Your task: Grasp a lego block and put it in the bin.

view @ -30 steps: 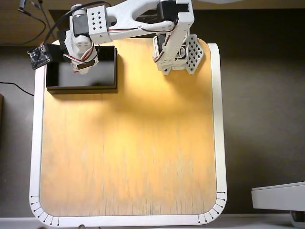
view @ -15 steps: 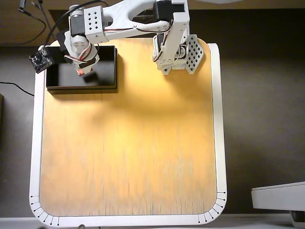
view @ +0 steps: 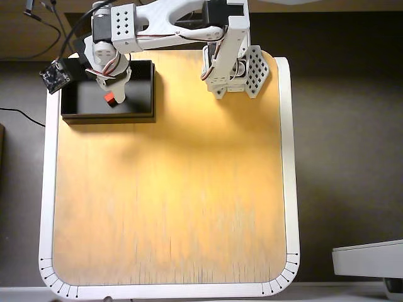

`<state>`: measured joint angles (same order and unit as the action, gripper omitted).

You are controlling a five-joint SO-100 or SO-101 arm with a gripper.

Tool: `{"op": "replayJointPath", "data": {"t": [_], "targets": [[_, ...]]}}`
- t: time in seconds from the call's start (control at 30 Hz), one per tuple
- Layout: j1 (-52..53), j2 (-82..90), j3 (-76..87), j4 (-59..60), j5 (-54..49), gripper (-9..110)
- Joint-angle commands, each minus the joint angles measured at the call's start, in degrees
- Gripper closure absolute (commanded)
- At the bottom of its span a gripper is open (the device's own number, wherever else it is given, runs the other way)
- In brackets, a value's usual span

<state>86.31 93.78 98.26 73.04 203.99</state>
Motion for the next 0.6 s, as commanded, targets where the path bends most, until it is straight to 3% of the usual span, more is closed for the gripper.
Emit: {"op": "replayJointPath", "data": {"t": [0.0, 0.27, 0.57], "targets": [[-0.44, 6.77, -8.17, 0.00, -2.46, 69], [-5.54, 13.71, -8.09, 5.01, -7.03, 68], [-20.13, 20.39, -8.09, 6.42, -21.36, 68]]}}
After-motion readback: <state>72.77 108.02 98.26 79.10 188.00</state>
